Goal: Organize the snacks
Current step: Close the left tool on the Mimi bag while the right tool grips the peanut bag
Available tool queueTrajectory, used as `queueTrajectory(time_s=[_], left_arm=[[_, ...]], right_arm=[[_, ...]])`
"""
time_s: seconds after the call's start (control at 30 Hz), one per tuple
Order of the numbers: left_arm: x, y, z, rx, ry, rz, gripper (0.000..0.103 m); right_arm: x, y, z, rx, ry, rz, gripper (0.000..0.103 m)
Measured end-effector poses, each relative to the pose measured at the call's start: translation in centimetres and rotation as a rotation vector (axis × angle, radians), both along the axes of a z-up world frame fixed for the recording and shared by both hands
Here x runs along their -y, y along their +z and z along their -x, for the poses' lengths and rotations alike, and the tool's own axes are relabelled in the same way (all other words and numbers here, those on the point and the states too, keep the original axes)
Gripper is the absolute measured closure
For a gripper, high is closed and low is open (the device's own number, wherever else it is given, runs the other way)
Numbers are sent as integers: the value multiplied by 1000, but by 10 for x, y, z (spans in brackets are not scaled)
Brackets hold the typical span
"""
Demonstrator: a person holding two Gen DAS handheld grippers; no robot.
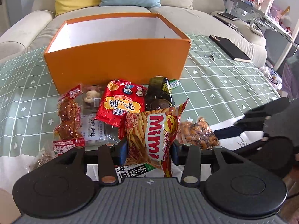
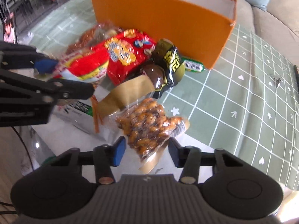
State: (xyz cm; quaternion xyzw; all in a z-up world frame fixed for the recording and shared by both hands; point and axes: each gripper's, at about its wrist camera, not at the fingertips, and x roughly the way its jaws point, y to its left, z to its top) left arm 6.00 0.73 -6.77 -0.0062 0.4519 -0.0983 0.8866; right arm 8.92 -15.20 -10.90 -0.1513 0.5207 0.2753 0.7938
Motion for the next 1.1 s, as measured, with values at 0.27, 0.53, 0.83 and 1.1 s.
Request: queueTrajectory(time_s=[0.27,0.53,0.83,1.1], left_arm=[[-8,4,-1,3,31,-3,53],[-12,9,-4,13,49,-1,53],[-10,-3,-12,-30,56,-1,53],[-16,-14,-12,-60,63,-7,53]], right_arm=[[10,26,10,57,-41,-71,70],[7,46,10,104,-35,-116,73],[-9,39,-5,90,-31,-141,69],[-19,14,-6,49,15,-42,56]])
